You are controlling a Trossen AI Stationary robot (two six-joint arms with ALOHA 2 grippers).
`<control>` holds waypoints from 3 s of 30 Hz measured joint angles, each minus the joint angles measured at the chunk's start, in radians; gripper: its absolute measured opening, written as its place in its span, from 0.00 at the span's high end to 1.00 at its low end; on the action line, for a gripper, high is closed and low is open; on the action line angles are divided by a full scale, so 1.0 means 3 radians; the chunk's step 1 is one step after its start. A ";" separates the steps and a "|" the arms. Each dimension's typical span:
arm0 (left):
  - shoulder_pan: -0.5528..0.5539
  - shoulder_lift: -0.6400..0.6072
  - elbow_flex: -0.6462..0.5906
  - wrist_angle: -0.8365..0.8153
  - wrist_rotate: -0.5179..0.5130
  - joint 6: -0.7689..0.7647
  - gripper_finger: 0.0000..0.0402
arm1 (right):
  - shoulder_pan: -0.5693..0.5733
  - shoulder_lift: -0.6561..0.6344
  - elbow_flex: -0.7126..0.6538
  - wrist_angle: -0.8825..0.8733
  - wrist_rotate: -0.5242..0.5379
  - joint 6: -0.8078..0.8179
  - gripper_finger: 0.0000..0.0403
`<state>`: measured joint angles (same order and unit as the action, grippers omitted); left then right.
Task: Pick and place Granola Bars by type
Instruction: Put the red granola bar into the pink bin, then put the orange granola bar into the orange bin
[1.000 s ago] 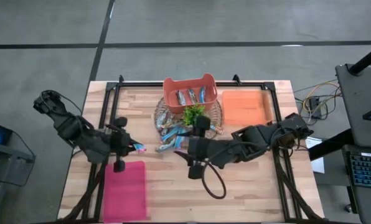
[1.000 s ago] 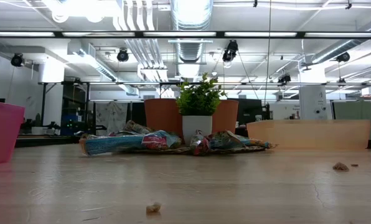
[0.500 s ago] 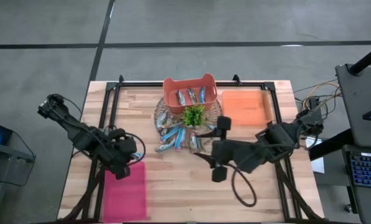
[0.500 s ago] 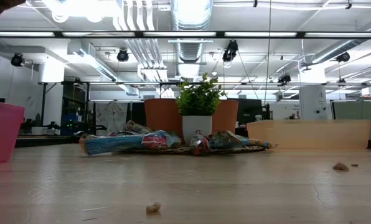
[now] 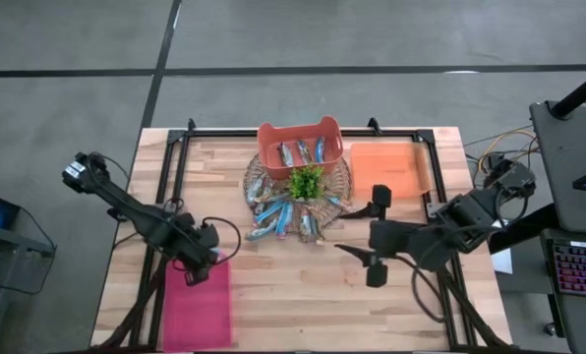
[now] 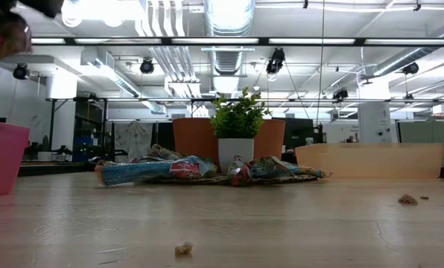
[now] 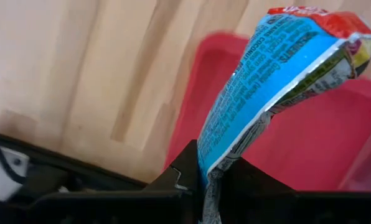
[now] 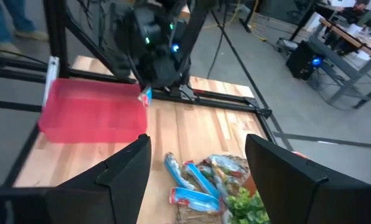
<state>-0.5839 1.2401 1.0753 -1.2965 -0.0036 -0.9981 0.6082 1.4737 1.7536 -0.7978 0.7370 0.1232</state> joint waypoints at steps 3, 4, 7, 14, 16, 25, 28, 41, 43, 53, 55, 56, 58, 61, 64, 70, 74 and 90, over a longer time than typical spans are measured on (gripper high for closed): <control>-0.0001 -0.0004 -0.0198 0.0111 0.0128 -0.0082 0.97 | 0.0034 -0.0107 -0.0160 0.0076 0.0001 0.0001 0.39; -0.0001 -0.0004 -0.0249 0.0165 0.0171 -0.0102 0.97 | 0.0038 -0.0136 -0.0199 0.0105 0.0002 0.0001 0.39; -0.0001 -0.0008 -0.0406 0.0398 0.0276 -0.0249 0.97 | 0.0046 -0.0193 -0.0283 0.0091 0.0014 0.0013 0.38; -0.0104 0.0021 -0.0689 0.0831 0.0406 -0.0585 0.97 | 0.0047 -0.0216 -0.0333 0.0089 0.0021 0.0004 0.38; -0.0146 0.0043 -0.0772 0.0912 0.0441 -0.0630 0.97 | 0.0047 -0.0216 -0.0336 0.0085 0.0022 -0.0002 0.39; -0.0250 0.0207 -0.1064 0.1179 0.0608 -0.0740 0.97 | 0.0048 -0.0216 -0.0336 0.0087 0.0024 0.0017 0.38; -0.0249 0.0245 -0.1159 0.1254 0.0644 -0.0798 0.97 | 0.0054 -0.0216 -0.0336 0.0087 0.0024 0.0052 0.39; -0.0268 0.0333 -0.1368 0.1407 0.0910 -0.0845 0.94 | 0.0086 -0.0216 -0.0341 0.0086 0.0024 0.0142 0.37; -0.0267 0.0306 -0.1368 0.1388 0.0910 -0.0859 0.92 | 0.0096 -0.0216 -0.0341 0.0086 0.0022 0.0142 0.37; -0.0267 0.0093 -0.1316 0.1347 0.0865 -0.0978 0.77 | 0.0097 -0.0216 -0.0341 0.0079 0.0022 0.0122 0.37; -0.0267 0.0041 -0.1293 0.1345 0.0830 -0.1009 0.73 | 0.0097 -0.0216 -0.0341 0.0075 0.0021 0.0117 0.37; -0.0267 0.0001 -0.1284 0.1344 0.0812 -0.1023 0.72 | 0.0097 -0.0216 -0.0341 0.0073 0.0021 0.0116 0.38; -0.0267 -0.0070 -0.1256 0.1341 0.0801 -0.1041 0.68 | 0.0097 -0.0216 -0.0341 0.0067 0.0021 0.0102 0.38; -0.0267 -0.0181 -0.1197 0.1339 0.0798 -0.1106 0.64 | 0.0097 -0.0216 -0.0341 0.0059 0.0021 0.0102 0.38; -0.0267 -0.0304 -0.1115 0.1339 0.0798 -0.1150 0.62 | 0.0097 -0.0216 -0.0341 0.0054 0.0021 0.0102 0.38; -0.0267 -0.0510 -0.0911 0.1231 0.0770 -0.1154 0.62 | 0.0097 -0.0216 -0.0343 0.0054 0.0021 0.0059 0.37; -0.0267 -0.0657 -0.0813 0.1216 0.0719 -0.1107 0.62 | 0.0096 -0.0216 -0.0343 0.0054 0.0021 0.0052 0.37; -0.0264 -0.1118 -0.0377 0.1232 -0.1997 0.0095 0.62 | 0.0095 -0.0215 -0.0343 0.0054 0.0129 -0.0172 0.37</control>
<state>-0.6632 0.9048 0.9623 -0.9269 -0.6026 -0.9694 0.6369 1.4094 1.6508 -0.7815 0.7758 0.0715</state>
